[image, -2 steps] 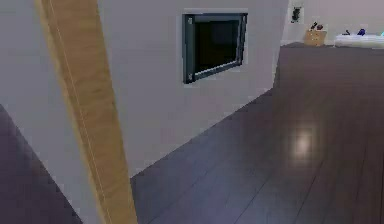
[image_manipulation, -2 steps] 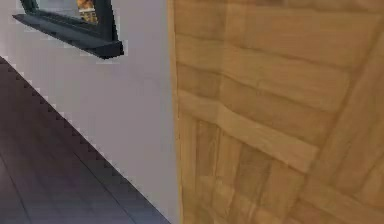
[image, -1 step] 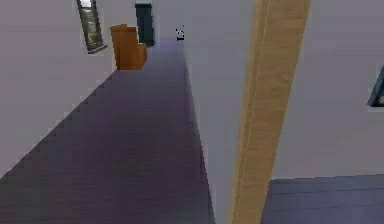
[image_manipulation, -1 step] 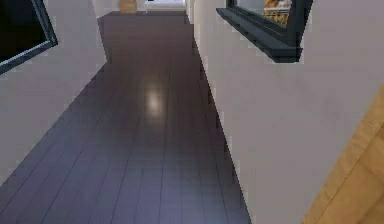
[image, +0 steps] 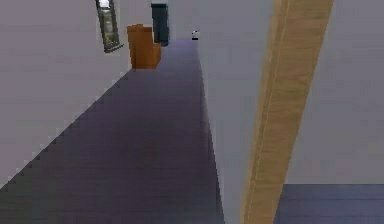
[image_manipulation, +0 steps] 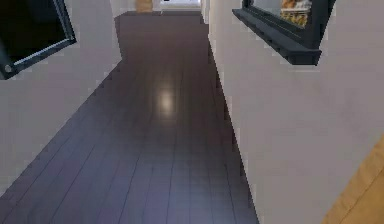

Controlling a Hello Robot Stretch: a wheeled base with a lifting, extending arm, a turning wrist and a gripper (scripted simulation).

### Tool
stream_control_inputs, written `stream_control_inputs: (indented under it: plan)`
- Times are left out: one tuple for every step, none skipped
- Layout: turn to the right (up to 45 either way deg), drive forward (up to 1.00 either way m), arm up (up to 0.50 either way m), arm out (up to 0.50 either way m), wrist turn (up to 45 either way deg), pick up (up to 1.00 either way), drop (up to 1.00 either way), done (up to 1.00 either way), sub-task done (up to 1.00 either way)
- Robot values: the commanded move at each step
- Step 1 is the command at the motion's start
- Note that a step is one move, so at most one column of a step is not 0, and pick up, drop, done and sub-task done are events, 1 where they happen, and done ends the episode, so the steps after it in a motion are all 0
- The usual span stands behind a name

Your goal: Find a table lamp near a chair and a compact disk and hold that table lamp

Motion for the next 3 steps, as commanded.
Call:
stream_control_inputs:
  plan:
    - [0.0,0.05,0.0,0.0,0.0,0.0,0.0,0.0,0.0]
    - [45.0,0.0,0.0,0.0,0.0,0.0,0.0,0.0,0.0]
    - [42.0,0.0,0.0,0.0,0.0,0.0,0.0,0.0,0.0]
